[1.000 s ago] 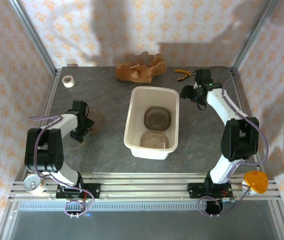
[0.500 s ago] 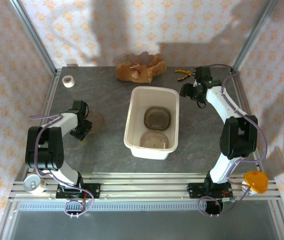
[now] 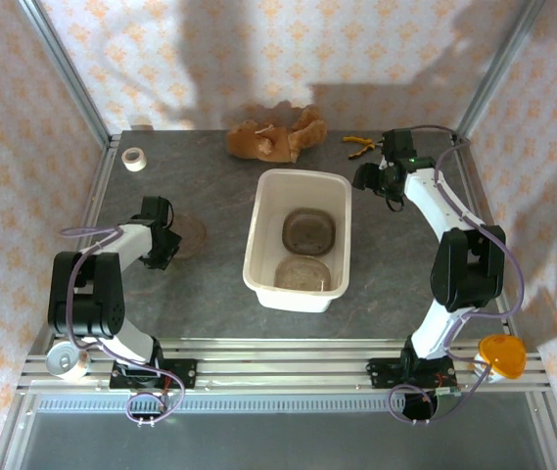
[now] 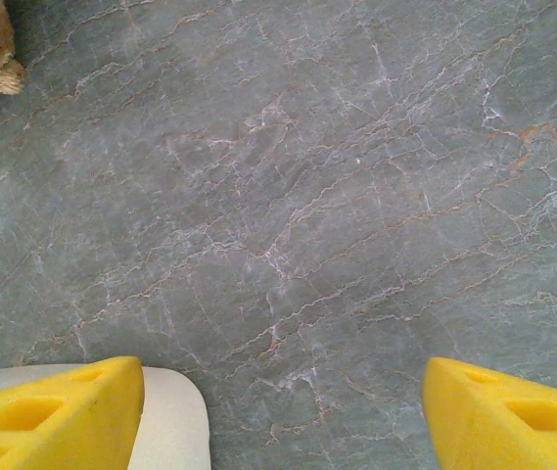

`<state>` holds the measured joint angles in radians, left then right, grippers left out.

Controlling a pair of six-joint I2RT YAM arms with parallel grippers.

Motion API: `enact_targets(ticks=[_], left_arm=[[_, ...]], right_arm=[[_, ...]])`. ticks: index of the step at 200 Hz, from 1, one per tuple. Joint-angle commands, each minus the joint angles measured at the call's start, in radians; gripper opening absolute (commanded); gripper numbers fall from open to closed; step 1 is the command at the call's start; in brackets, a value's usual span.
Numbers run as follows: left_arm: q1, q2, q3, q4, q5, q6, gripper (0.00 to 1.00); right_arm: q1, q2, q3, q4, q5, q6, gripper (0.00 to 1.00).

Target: Place the plates into the plastic bin on the countertop

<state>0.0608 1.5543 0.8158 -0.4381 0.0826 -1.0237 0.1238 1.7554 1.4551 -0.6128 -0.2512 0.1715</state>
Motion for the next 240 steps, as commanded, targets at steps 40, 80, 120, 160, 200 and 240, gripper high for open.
enact_targets(ticks=[40, 80, 120, 160, 200, 240], left_arm=[[-0.011, -0.125, -0.026, -0.035, -0.013, -0.033, 0.08], [-0.024, -0.213, -0.017, -0.051, -0.009, -0.053, 0.04], [-0.043, -0.272, 0.057, -0.108, -0.019, -0.024, 0.02], [-0.075, -0.328, 0.139, -0.134, -0.001, 0.002, 0.00], [-0.134, -0.325, 0.302, -0.176, 0.034, 0.088, 0.00], [-0.197, -0.249, 0.524, -0.256, 0.122, 0.229, 0.00]], right_arm=[[0.008, -0.026, -0.020, 0.011, 0.018, 0.011, 0.74], [0.008, -0.045, -0.029, 0.010, 0.033, 0.010, 0.75], [0.008, -0.061, -0.038, 0.012, 0.033, 0.017, 0.75], [0.008, -0.086, -0.053, 0.015, 0.040, 0.022, 0.75], [0.008, -0.102, -0.062, 0.019, 0.034, 0.034, 0.75], [0.008, -0.127, -0.076, 0.014, 0.044, 0.040, 0.75]])
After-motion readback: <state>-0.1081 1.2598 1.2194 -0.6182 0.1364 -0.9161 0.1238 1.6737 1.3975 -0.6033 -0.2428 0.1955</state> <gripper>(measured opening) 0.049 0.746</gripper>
